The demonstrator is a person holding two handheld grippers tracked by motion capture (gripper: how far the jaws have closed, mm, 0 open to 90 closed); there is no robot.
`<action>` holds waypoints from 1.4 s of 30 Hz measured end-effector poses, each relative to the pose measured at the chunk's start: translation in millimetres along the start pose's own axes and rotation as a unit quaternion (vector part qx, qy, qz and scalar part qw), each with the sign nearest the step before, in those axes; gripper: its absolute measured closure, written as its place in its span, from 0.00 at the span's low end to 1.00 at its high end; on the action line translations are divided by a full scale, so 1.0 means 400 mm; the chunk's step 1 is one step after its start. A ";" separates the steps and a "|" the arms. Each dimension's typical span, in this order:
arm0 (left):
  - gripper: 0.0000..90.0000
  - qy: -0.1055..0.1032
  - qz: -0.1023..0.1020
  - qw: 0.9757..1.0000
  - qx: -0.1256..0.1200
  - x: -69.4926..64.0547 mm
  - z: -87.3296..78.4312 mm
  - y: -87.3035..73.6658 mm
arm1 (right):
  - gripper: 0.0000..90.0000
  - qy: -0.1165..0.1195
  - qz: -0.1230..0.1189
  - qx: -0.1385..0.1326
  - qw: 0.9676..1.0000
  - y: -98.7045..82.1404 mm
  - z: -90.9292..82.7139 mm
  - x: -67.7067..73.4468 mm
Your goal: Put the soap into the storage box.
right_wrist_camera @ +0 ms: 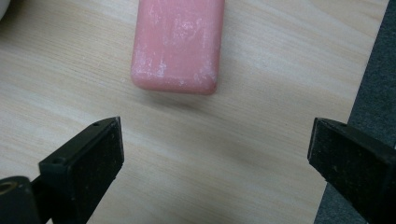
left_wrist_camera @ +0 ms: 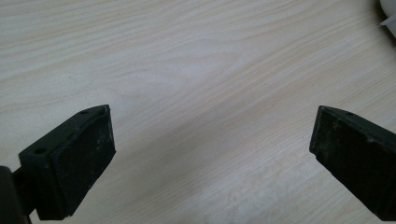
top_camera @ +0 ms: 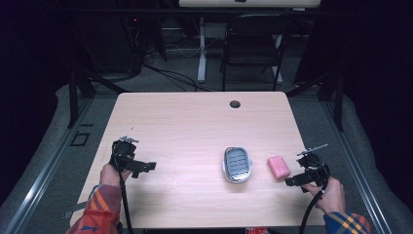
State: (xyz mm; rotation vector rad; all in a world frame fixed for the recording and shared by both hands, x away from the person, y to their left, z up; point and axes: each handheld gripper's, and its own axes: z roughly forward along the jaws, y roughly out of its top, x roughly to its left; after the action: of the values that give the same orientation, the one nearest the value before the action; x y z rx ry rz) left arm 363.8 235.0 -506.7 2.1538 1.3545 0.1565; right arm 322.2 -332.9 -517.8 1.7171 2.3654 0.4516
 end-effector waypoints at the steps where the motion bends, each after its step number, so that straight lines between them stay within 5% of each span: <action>1: 0.00 0.000 0.000 1.000 0.000 0.000 0.000 0.000 | 0.04 0.000 0.000 0.000 1.000 0.000 0.000 0.000; 25: 0.00 -0.003 -0.002 1.000 0.001 0.000 0.002 0.002 | 0.03 0.011 -0.002 0.009 1.000 0.051 -0.006 0.001; 42: 0.00 -0.003 -0.003 1.000 0.001 0.001 0.003 0.001 | 0.00 0.025 -0.009 0.034 0.999 0.148 0.041 0.025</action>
State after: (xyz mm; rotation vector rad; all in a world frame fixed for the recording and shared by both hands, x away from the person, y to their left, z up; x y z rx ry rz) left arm 365.0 234.7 -507.7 2.1488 1.3582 0.1462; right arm 377.0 -304.3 -512.2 1.7322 2.4567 0.4210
